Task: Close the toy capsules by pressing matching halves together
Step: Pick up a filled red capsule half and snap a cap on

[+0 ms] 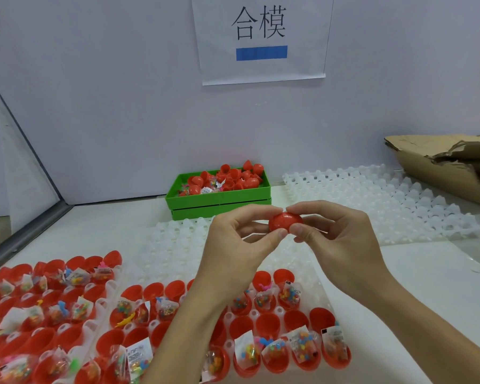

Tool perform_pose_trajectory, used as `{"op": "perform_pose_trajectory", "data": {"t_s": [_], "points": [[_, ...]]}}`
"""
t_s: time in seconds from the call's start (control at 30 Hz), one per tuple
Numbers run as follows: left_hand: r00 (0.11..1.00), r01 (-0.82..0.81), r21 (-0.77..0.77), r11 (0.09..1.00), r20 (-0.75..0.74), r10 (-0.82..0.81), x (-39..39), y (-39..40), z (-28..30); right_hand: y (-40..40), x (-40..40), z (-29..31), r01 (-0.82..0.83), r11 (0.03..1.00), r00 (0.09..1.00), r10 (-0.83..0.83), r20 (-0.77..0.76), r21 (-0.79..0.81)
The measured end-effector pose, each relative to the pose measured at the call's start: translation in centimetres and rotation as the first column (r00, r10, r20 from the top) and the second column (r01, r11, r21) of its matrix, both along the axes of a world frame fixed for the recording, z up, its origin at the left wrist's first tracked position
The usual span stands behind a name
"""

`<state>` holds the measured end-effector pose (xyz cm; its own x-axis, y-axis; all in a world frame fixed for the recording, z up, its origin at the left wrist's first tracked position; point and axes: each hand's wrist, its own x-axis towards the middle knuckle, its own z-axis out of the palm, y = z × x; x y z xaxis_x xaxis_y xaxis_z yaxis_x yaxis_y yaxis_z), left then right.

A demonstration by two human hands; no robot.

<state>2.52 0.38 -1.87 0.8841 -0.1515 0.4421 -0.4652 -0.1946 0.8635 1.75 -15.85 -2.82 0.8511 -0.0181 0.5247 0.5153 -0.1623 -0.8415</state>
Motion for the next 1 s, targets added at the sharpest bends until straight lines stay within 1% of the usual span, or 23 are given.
{"op": "perform_pose_trajectory", "data": {"t_s": [0.17, 0.27, 0.33, 0.4, 0.6, 0.73, 1.0], "points": [[0.999, 0.037, -0.048, 0.998, 0.017, -0.036, -0.1, 0.2, 0.1, -0.1, -0.4, 0.6, 0.008, 1.000, 0.997, -0.007, 0.082, -0.005], [0.996, 0.057, -0.082, 0.995, 0.074, -0.051, -0.3, 0.5, 0.7, 0.5, -0.4, 1.1, 0.004, 1.000, 0.992, -0.007, 0.129, 0.023], [0.992, 0.050, -0.111, 0.993, 0.122, -0.036, -0.3, 1.0, 1.2, 1.3, -0.2, 1.6, -0.013, 0.997, 0.989, 0.003, 0.146, 0.071], [0.988, 0.035, -0.135, 0.990, 0.153, -0.014, -0.1, 1.8, 1.7, 2.5, 0.3, 2.3, -0.033, 0.996, 0.987, 0.019, 0.159, 0.087], [0.981, -0.018, -0.246, 0.969, 0.185, 0.066, 0.2, 3.8, 3.6, 5.5, 1.8, 5.0, -0.098, 0.985, 0.984, 0.075, 0.163, 0.142], [0.972, -0.030, -0.229, 0.973, 0.219, 0.081, 0.8, 3.6, 4.3, 5.5, 2.1, 5.3, -0.103, 0.981, 0.982, 0.074, 0.172, 0.165], [0.983, -0.020, -0.236, 0.972, 0.170, 0.061, 1.0, 2.6, 2.0, 4.5, 1.7, 3.3, -0.074, 0.973, 0.993, 0.051, 0.110, 0.220]]}}
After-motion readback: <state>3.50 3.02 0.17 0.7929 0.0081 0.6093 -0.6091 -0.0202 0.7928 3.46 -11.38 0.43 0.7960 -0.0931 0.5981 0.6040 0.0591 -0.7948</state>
